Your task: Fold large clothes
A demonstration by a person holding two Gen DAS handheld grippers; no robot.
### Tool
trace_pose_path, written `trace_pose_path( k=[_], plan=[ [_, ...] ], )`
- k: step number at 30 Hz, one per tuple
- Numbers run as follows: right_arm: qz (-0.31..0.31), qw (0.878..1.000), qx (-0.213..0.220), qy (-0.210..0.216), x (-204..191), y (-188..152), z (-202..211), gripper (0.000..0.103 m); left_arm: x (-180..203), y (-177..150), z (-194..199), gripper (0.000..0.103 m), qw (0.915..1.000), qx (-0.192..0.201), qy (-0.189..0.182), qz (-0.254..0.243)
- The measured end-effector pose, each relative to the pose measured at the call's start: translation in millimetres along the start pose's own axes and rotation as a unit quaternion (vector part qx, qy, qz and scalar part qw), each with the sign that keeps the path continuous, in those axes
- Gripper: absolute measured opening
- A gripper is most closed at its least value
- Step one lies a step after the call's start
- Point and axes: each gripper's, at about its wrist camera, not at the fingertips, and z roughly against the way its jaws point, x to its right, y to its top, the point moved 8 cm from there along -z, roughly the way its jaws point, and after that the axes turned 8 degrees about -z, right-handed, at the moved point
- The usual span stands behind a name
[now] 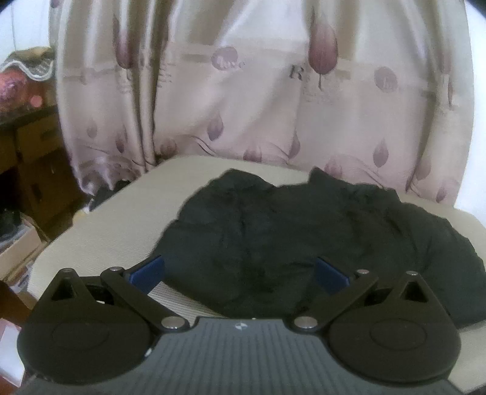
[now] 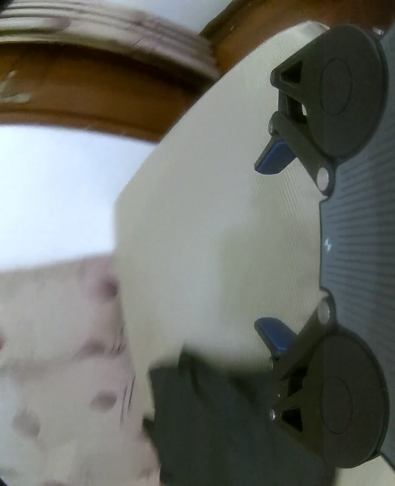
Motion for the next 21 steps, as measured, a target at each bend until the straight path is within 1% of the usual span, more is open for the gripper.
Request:
trace_pose_path(
  k=[1,3,5,7,8,10,11,14,17,18,20,21],
  plan=[
    [-0.001,1.0,-0.003,-0.009,13,5,-16,0.101,-5,-1,3,0.103,0.9999,0.005,0.011,-0.003],
    [-0.012,0.999,-0.014,-0.028,34,15,-41,0.101,-13,-4,8,0.103,0.9997,0.01,0.018,-0.014],
    [-0.018,0.999,-0.012,-0.032,50,20,-55,0.101,-22,-8,14,0.103,0.9993,0.01,0.032,-0.014],
    [-0.021,0.999,-0.018,-0.047,68,20,-71,0.101,-29,-12,19,0.103,0.9991,0.009,0.039,-0.015],
    [-0.025,0.998,-0.023,-0.048,75,20,-81,0.101,-25,-2,17,0.103,0.9991,0.001,0.039,-0.017],
    [-0.029,0.999,-0.025,-0.031,81,28,-95,0.102,-28,-6,19,0.103,0.999,-0.008,0.041,-0.017],
    [-0.029,0.999,-0.016,-0.021,82,30,-98,0.102,-28,-8,20,0.103,0.9991,-0.013,0.039,-0.014],
    [-0.007,1.0,0.004,-0.017,83,36,-109,0.103,-27,-13,21,0.103,0.9993,-0.028,0.025,0.002],
    [0.011,1.0,0.012,-0.016,82,41,-125,0.103,-27,-16,20,0.103,0.9991,-0.03,0.018,0.024],
    [0.004,1.0,0.021,-0.016,81,42,-127,0.103,-26,-17,20,0.103,0.9991,-0.029,0.016,0.028],
    [-0.021,1.0,0.02,0.006,87,41,-132,0.103,-23,-17,19,0.103,0.9988,-0.028,0.017,0.037],
    [-0.023,1.0,0.02,0.007,88,40,-132,0.103,-22,-17,18,0.103,0.9987,-0.025,0.014,0.042]
  ],
)
